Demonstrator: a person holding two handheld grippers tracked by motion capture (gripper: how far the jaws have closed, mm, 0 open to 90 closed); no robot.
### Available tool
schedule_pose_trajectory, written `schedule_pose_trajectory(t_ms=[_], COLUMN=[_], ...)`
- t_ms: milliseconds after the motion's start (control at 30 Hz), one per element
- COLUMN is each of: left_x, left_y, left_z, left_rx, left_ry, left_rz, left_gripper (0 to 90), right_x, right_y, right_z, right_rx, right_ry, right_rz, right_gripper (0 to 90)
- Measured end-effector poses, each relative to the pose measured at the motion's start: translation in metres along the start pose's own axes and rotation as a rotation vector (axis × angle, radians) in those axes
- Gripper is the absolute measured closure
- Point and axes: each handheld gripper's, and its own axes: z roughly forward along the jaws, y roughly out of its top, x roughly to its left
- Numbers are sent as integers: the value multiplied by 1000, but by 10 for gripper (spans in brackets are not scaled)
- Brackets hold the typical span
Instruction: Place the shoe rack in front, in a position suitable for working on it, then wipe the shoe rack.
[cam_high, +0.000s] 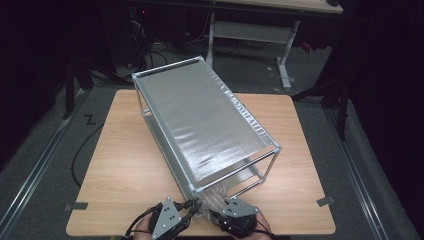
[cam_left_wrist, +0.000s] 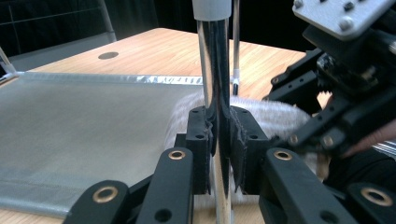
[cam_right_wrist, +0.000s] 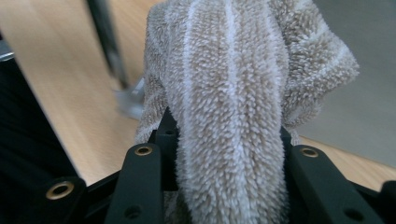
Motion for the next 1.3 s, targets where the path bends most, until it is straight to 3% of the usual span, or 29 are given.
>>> schedule_pose_trajectory(t_ms=[233, 567, 800, 1100, 1300], left_x=[-1, 0, 1, 0, 0], left_y=[0, -1, -1, -1, -1], left_z=[0, 0, 0, -1, -2], left_rx=[4, 2, 6, 10, 17], left_ry=[8, 0, -8, -5, -2], left_rz=[-1, -4, -12, -10, -8], left_gripper=[786, 787, 789, 789, 789], right_x=[12, 10, 6, -26, -52], right_y=[0, -3, -4, -18, -29], right_z=[7, 11, 12, 4, -5], right_rx=[23, 44, 67, 70, 79], right_ry=[19, 34, 8, -82, -154], right_rz=[-33, -33, -31, 19, 93], right_gripper=[613, 611, 611, 611, 610])
